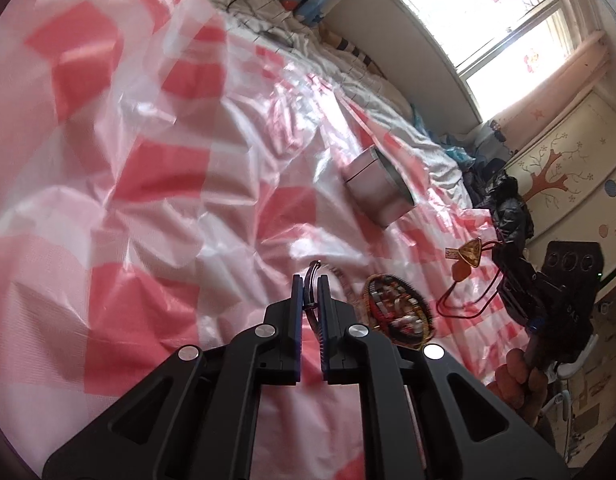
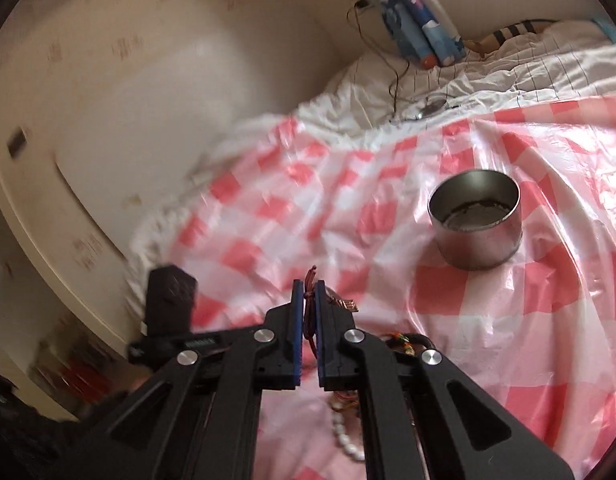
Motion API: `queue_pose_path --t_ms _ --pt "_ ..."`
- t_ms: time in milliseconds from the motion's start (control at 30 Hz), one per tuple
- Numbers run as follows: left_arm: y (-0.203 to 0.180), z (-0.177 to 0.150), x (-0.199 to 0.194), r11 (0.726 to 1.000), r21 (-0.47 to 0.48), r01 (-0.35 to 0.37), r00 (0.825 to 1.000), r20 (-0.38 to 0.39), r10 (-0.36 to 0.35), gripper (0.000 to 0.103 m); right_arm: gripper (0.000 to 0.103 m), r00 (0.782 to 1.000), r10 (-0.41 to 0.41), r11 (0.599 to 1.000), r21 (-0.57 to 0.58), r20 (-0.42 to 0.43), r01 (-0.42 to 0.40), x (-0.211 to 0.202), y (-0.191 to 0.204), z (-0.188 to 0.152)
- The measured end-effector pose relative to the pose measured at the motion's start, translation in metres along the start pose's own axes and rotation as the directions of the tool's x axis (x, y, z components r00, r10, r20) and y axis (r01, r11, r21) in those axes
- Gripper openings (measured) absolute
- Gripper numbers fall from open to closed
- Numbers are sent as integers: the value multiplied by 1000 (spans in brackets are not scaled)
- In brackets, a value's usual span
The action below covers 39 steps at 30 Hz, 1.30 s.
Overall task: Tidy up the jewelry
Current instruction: 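Carry the bangle and red bracelet toward the silver tin with both tools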
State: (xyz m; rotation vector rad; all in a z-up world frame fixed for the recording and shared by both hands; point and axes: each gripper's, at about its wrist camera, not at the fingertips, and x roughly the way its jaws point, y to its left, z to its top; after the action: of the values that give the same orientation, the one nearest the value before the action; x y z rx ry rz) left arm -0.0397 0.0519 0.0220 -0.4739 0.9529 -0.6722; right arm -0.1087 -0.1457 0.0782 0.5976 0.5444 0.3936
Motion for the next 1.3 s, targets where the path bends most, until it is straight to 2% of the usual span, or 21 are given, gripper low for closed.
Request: queue_pose_path --t_ms 133,233,300,467,567,633,700,733,767,800,867,1000,1033,1067,1100,1167,1233,1300 --pt "-29 15 -16 998 62 18 999 32 -21 6 6 995 53 997 45 80 -57 -25 0 17" --pt "-53 29 -21 993 115 31 999 41 -35 0 6 992 51 998 39 116 -56 -38 1 29" --pt "-68 39 -20 988 147 38 998 43 -44 0 6 990 47 998 39 134 -52 -44 -1 36" --pt "-96 58 -13 976 219 -1 999 41 -8 0 6 989 38 997 58 146 -47 -49 -12 46" --pt "-91 53 -7 961 265 -77 997 5 78 0 6 989 37 997 67 142 -47 -50 -16 40" --pt "-74 43 0 937 298 -182 981 -16 196 2 6 990 36 996 74 135 -46 -52 -21 33" --pt "-51 36 3 932 277 -232 966 -44 254 12 6 992 35 995 92 121 -46 -50 -27 26" --pt "-40 33 4 936 255 -241 962 -62 265 24 6 993 34 994 98 115 -45 -48 -30 23" --pt "-29 30 7 932 240 -271 952 -75 296 33 6 993 32 994 104 110 -44 -47 -32 21" --pt "-23 29 9 924 244 -295 944 -73 321 46 6 994 31 993 112 107 -43 -45 -35 19" --pt "-14 25 16 903 266 -337 926 -77 368 48 6 994 32 992 122 106 -45 -43 -38 17" --pt "-20 16 21 871 329 -364 913 -56 403 48 6 994 36 992 119 100 -47 -40 -37 14" --pt "-22 14 21 867 340 -365 912 -56 406 47 6 995 36 992 118 96 -47 -39 -37 14" --pt "-25 12 21 859 352 -373 909 -50 415 38 6 995 37 992 120 94 -48 -38 -37 13" --pt "-26 10 22 845 368 -388 900 -45 433 33 6 995 39 991 122 92 -50 -37 -36 13" --pt "-26 9 25 838 379 -393 893 -59 446 7 6 995 41 991 125 93 -53 -37 -35 12" --pt "-24 9 23 848 372 -377 897 -81 435 4 6 994 44 990 128 96 -57 -37 -34 12" --pt "-25 8 20 842 382 -381 895 -77 440 3 7 994 47 990 129 102 -60 -39 -33 12"
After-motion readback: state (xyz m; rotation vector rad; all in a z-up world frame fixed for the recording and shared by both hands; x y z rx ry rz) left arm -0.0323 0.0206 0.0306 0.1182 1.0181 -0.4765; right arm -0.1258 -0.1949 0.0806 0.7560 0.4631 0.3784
